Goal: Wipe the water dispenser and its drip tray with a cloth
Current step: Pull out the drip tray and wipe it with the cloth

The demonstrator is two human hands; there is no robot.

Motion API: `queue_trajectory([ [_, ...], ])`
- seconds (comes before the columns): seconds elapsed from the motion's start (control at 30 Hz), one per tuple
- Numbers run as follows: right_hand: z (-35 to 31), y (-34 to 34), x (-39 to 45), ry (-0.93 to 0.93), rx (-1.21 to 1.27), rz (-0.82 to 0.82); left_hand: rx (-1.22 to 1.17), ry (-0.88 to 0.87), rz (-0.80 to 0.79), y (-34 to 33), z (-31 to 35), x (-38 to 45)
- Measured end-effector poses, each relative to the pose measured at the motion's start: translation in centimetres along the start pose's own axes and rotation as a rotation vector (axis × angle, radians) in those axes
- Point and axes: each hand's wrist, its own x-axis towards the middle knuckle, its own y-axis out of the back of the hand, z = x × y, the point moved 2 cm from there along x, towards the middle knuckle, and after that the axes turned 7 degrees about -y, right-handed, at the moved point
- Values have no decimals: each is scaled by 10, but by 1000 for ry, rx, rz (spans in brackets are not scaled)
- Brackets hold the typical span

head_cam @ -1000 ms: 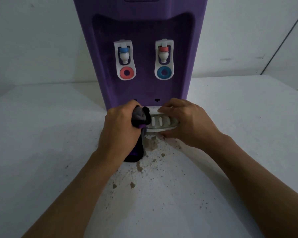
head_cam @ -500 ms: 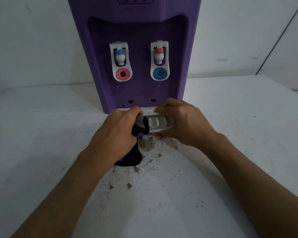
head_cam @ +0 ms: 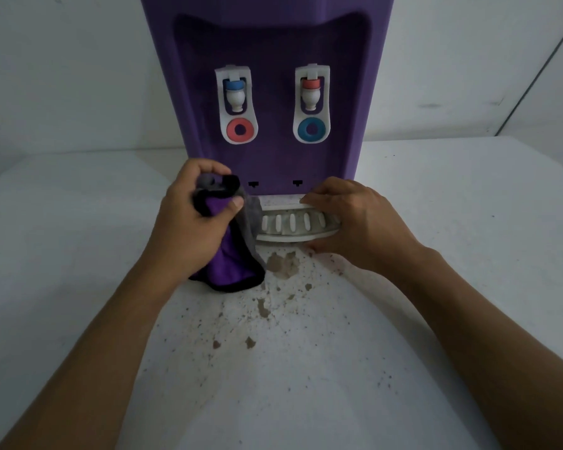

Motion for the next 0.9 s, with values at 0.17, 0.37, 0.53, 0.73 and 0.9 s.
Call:
queue_trajectory([
  [0.17, -1, 0, 0, -4, -16, 5, -9, -83, 39, -22, 8, -4],
  [0.37, -4, -1, 0, -2, -2, -10, 236, -293, -84, -52, 24, -15],
  [0.53, -3, 1, 0, -5, 2, -13, 251, -243, -57, -56, 25, -18],
  [0.73, -4, 1, 0, -9, 4, -3, 86, -40, 68, -44, 11, -15],
  [0.9, -5, 1, 0, -12, 0, -3, 212, -166, 18, -47, 17, -16],
])
